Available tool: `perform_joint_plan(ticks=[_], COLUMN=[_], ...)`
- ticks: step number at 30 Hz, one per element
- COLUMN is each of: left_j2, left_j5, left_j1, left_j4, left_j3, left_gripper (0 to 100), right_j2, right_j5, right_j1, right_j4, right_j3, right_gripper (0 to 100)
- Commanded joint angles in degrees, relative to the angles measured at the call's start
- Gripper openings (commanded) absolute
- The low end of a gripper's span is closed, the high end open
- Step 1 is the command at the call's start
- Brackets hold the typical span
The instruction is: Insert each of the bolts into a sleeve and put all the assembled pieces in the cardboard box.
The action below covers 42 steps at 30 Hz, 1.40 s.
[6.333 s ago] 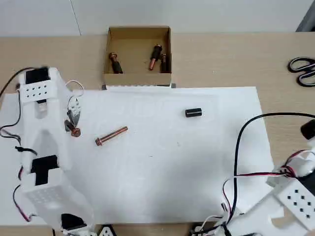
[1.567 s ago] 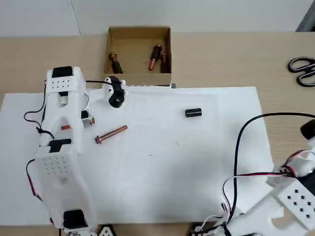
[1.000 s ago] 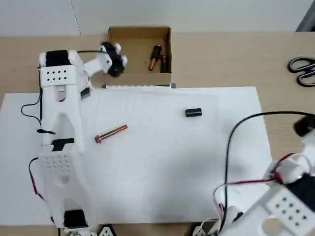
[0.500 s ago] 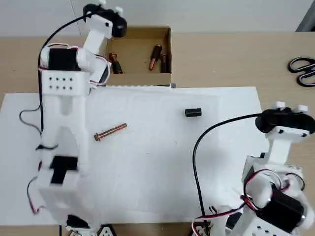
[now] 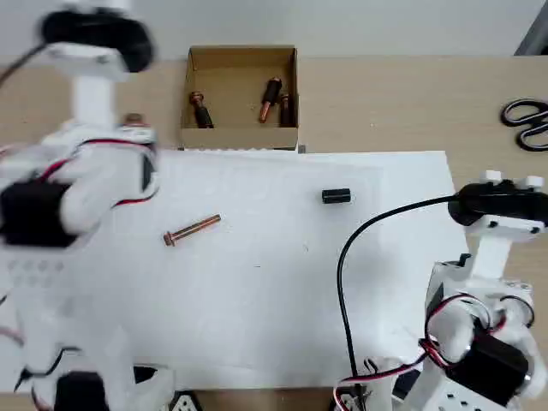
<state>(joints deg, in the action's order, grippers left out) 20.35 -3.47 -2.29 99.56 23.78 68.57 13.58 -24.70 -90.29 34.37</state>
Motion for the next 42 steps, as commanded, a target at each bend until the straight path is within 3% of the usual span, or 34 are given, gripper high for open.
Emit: perform_joint_plan(ticks=[1, 8, 17, 24, 31, 38, 42], left_j2=[5.0, 11.9, 28.7, 44.0, 55.2, 67.0, 72.5], left_j5=[-4.5, -5.5, -16.1, -23.6, -24.4, -31.2, -31.2], left_j1=[-3.4, -6.2, -6.1, -6.2, -5.9, 6.9, 10.5], left_j4=[0.2, 0.3, -0.9, -12.5, -25.0, -34.3, -39.2], left_j3=[-0.1, -2.9, -19.4, -36.7, -55.2, -72.9, -81.0], left_gripper=[1, 1, 1, 1, 1, 1, 1], right_j2=[0.3, 6.4, 26.9, 35.0, 34.7, 34.7, 34.7], right_j5=[-0.8, -7.9, -8.0, -8.4, -8.4, -8.4, -11.3], right_j1=[2.3, 9.5, 22.7, 29.0, 37.6, 52.5, 61.7], right_j4=[2.0, 4.1, 6.8, 7.3, 15.1, 23.1, 24.9], right_j3=[-0.4, 1.1, 16.9, 27.1, 32.6, 37.5, 38.7], right_gripper=[0.4, 0.4, 0.4, 0.4, 0.4, 0.4, 0.4])
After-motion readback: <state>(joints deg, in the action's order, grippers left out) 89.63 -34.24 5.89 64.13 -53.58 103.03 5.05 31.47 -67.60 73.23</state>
